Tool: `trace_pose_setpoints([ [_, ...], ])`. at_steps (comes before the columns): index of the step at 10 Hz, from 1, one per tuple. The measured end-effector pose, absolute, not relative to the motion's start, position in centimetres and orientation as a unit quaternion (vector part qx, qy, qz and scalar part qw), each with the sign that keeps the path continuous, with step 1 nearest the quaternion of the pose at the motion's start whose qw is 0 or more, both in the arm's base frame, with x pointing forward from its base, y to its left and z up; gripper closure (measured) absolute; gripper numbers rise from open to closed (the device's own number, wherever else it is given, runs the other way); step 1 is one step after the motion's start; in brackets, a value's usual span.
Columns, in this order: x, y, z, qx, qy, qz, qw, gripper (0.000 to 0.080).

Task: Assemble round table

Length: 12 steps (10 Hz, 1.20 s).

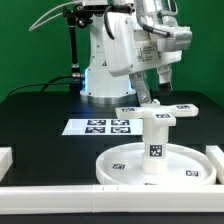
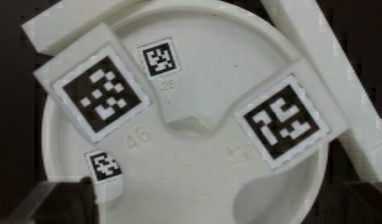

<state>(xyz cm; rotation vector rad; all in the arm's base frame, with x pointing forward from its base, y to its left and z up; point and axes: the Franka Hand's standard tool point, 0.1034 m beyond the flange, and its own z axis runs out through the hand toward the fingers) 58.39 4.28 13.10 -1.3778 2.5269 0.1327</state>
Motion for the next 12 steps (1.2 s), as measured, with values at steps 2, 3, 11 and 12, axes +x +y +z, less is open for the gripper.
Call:
trace_pose_setpoints([
  [2, 58.34, 4.29, 13.06, -0.540, 0.830, 0.037, 0.131, 0.0151],
  [3, 57.94, 4.62, 13.00, -0.597, 0.792, 0.046, 0.120, 0.0151],
  [11, 58.19, 4.35, 13.13, -0.834, 0.538, 0.014, 0.123, 0.0151],
  [12, 58.06, 4.11, 13.05, -0.885, 0.454, 0.001, 0.102, 0.0151],
])
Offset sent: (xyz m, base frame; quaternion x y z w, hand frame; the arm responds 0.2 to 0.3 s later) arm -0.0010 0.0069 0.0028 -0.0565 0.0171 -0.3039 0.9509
